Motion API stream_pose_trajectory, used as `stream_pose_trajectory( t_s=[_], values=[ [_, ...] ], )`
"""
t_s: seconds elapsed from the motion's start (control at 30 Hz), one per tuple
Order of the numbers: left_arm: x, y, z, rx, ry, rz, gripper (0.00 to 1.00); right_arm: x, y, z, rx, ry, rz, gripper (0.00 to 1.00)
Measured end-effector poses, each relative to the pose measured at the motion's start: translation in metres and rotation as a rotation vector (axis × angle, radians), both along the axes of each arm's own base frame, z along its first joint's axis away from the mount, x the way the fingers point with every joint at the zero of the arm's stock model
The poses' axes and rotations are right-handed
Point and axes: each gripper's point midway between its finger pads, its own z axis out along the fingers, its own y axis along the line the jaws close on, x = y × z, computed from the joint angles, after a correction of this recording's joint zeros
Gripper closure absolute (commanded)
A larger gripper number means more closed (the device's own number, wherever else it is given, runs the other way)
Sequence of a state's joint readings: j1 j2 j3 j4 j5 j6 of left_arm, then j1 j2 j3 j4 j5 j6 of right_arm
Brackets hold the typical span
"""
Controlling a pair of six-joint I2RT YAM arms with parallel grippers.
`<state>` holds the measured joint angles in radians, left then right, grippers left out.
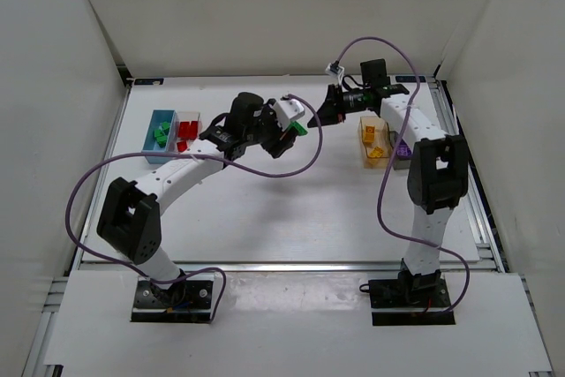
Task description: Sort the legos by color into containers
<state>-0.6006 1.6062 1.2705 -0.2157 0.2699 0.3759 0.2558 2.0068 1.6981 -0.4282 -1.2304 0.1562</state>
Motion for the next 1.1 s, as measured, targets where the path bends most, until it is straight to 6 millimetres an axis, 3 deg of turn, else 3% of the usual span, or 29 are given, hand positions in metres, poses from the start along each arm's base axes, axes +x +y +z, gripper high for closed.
stream_pose_trajectory(
  t_s=[0.03, 0.07, 0.1, 0.13, 0.2, 0.23, 0.37, 0.5, 0.77, 0.93, 1.1],
  values=[
    [0.0, 0.0, 0.0, -0.001, -0.001, 0.001, 0.9, 0.0, -0.002, -0.001, -0.002, 0.001, -0.004, 1.0],
    [0.001, 0.0, 0.001, -0.003, -0.001, 0.006, 0.9, -0.001, -0.004, -0.002, -0.005, 0.004, -0.007, 0.91],
    [0.002, 0.001, 0.001, -0.004, 0.0, 0.01, 0.9, -0.001, -0.005, -0.003, -0.013, 0.006, -0.014, 0.71],
    [0.003, 0.003, 0.0, -0.007, 0.006, 0.023, 0.9, 0.0, -0.006, -0.005, -0.025, 0.005, -0.022, 0.42],
    [0.004, 0.008, -0.004, -0.012, 0.042, 0.048, 0.9, 0.001, -0.009, -0.008, -0.058, -0.007, -0.046, 0.16],
    [0.006, 0.013, -0.006, -0.014, 0.064, 0.067, 0.9, 0.002, -0.011, -0.009, -0.076, -0.023, -0.057, 0.1],
    [0.018, 0.038, -0.019, -0.014, 0.157, 0.176, 0.9, 0.006, -0.019, -0.009, -0.144, -0.094, -0.1, 0.07],
    [0.018, 0.057, -0.034, -0.015, 0.255, 0.267, 0.9, 0.007, -0.027, -0.005, -0.176, -0.141, -0.128, 0.06],
    [0.006, 0.058, -0.057, -0.004, 0.383, 0.306, 0.9, 0.006, -0.031, -0.006, -0.177, -0.17, -0.116, 0.08],
    [0.001, 0.054, -0.057, -0.019, 0.409, 0.278, 0.9, -0.004, -0.024, -0.004, -0.161, -0.213, -0.051, 0.08],
    [-0.002, 0.047, -0.046, -0.053, 0.427, 0.232, 0.9, -0.017, 0.0, -0.002, -0.178, -0.372, 0.065, 0.1]
  ],
)
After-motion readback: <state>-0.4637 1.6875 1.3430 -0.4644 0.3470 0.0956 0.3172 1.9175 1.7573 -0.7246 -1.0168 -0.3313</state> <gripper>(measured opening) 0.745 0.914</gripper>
